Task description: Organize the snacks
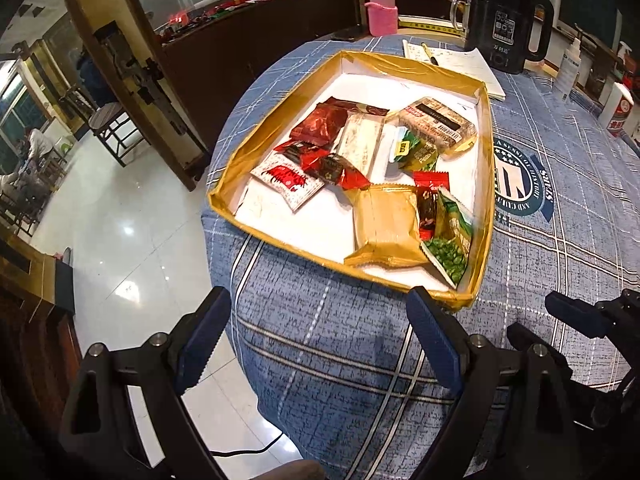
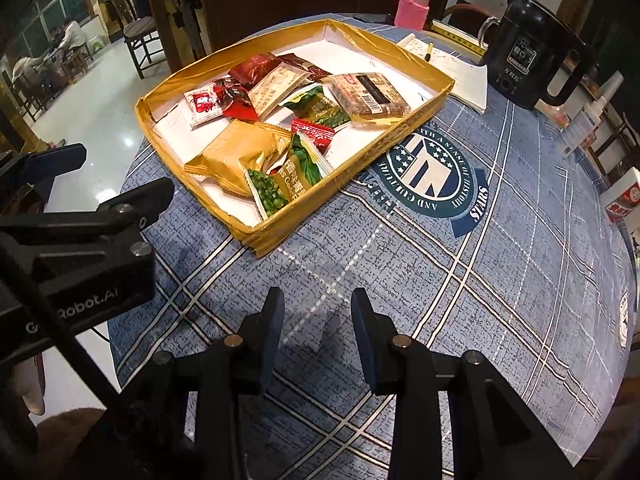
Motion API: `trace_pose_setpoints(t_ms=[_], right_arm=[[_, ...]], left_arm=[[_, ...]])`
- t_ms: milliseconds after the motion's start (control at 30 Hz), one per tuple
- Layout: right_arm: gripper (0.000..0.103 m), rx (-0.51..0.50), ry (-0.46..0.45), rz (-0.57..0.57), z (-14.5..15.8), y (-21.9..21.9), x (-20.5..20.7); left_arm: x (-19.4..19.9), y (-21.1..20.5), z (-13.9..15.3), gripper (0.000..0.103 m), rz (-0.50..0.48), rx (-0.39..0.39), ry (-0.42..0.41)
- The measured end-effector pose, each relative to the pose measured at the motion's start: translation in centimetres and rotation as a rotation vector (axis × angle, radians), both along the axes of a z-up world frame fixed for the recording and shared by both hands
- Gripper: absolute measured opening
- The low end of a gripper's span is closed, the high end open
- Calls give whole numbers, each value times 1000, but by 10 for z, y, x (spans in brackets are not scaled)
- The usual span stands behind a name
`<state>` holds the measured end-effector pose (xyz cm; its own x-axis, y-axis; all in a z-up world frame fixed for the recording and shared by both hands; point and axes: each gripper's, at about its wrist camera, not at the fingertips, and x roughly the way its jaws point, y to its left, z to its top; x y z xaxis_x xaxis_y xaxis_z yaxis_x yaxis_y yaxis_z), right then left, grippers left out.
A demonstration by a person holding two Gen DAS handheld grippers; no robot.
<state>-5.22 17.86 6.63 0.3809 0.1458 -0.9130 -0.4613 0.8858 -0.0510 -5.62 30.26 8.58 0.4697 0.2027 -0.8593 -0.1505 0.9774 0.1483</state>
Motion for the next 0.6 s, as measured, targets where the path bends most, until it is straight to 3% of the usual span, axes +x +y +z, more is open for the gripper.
trace_pose_setpoints(t_ms=[600], right_arm=[[37,-12,-9,-70,2,9,15]], left_arm=[[24,5,-1,89,-83,-58,14]])
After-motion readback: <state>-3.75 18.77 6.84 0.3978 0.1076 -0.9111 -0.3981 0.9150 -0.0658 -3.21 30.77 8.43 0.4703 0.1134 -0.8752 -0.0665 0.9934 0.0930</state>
